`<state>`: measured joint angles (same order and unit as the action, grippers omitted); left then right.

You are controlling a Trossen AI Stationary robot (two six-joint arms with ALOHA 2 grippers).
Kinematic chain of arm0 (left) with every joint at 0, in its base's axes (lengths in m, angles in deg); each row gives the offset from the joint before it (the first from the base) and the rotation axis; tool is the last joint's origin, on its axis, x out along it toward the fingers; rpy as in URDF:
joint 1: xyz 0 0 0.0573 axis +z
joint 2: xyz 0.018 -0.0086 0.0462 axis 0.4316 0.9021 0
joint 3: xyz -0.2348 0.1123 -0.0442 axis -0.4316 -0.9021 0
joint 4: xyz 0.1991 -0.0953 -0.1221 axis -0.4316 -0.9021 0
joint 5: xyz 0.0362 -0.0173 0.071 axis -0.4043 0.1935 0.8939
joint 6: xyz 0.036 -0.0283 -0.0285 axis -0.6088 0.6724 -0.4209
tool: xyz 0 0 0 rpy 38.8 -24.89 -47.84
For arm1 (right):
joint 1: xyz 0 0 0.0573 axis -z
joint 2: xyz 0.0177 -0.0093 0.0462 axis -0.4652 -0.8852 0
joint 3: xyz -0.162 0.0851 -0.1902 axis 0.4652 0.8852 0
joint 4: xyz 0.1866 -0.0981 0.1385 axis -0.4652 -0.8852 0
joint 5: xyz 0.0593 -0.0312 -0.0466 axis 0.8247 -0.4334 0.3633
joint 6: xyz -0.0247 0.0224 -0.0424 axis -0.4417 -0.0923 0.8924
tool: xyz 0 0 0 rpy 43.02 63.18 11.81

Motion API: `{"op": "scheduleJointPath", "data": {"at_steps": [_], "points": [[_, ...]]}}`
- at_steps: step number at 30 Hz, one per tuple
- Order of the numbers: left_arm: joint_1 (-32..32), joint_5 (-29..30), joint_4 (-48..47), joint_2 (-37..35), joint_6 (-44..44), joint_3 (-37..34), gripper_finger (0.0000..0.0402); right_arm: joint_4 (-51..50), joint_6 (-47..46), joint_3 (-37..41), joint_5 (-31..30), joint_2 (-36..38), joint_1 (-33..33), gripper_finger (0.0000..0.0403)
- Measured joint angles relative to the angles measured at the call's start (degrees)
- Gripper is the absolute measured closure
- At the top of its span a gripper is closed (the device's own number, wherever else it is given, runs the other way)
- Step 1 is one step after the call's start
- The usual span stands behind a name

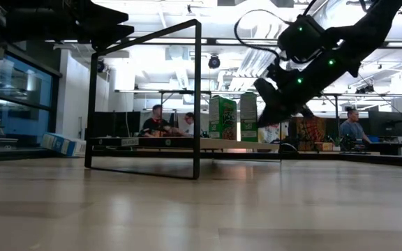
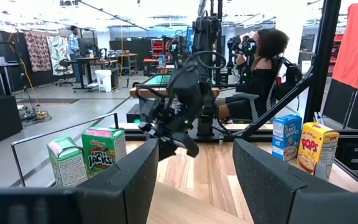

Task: Stack cereal on shelf
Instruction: Put the green cereal box aligned with the other green cereal box on the shelf

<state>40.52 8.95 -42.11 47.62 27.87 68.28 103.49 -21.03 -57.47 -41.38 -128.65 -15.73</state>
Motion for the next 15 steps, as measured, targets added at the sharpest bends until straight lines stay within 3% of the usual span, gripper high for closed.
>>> {"op": "scheduleJointPath", "data": {"at_steps": [4,8,15], "points": [[0.0,0.0,0.0,0.0,0.0,0.0,0.0204,-3.2,-2.0,0.0,-3.4,0.0,0.6,0.0403],[0.0,0.0,0.0,0.0,0.0,0.0,0.0204,0.3,-1.2,0.0,-7.3,0.0,1.7,0.0403],[0.0,0.0,0.0,0.0,0.0,0.0,0.0204,5.3,0.0,0.0,-3.9,0.0,2.7,0.0403]]}}
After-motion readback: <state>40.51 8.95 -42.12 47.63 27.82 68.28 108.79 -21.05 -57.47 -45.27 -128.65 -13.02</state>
